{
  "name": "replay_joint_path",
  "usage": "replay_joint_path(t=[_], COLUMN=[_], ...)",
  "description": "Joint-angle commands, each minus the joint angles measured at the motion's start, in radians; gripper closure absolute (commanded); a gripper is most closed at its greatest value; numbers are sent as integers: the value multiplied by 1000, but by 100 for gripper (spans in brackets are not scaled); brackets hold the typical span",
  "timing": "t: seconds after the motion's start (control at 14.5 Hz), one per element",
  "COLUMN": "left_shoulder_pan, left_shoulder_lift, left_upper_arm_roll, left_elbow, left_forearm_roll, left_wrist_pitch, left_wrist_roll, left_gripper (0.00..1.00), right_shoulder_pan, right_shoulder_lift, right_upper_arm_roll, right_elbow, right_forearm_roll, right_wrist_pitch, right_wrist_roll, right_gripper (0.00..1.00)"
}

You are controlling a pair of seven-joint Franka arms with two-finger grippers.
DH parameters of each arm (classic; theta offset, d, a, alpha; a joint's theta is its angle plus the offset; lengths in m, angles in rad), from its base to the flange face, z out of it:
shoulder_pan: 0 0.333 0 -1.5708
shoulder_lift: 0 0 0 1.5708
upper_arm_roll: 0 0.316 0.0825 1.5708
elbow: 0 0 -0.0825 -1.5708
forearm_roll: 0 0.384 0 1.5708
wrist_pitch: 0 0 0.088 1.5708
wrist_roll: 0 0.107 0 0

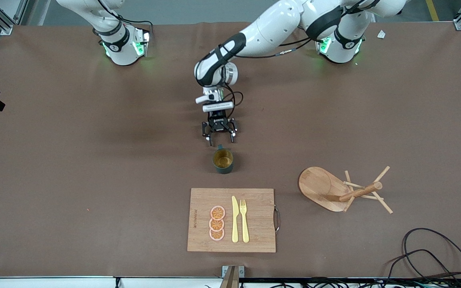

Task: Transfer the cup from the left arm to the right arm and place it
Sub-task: 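Release the mug and raise the left gripper while the right gripper approaches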

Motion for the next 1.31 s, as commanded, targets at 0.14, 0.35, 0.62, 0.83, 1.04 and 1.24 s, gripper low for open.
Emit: replay_joint_path(t=[0.14, 0.35, 0.62, 0.83, 1.04, 1.24], left_shoulder_pan=[-15, -12, 72, 203, 353, 506], left_shoulder_lift=[-137, -220, -406, -551, -646, -708], left_upper_arm_roll=[-73, -84, -77, -77, -77, -81], left_elbow=[59, 104, 110, 109, 109, 109], left_forearm_roll=[-323, -525, -800, -984, -1144, -1242], left_wrist_pitch=[-15, -32, -37, -37, -37, -37], left_wrist_roll=[88, 185, 350, 493, 707, 895], left_gripper=[0, 0, 0, 0, 0, 0], right_shoulder_pan=[-17, -17, -3, 43, 135, 259], right_shoulder_lift=[-18, -5, 44, 102, 154, 226], right_upper_arm_roll=[10, 10, 16, 18, 18, 19], right_elbow=[-13, -19, -27, -28, -24, -14], right_forearm_roll=[-9, -9, -6, 2, 8, 25], right_wrist_pitch=[-4, -15, -18, -10, 14, 58], right_wrist_roll=[-6, -7, 9, 78, 236, 432], right_gripper=[0, 0, 0, 0, 0, 0])
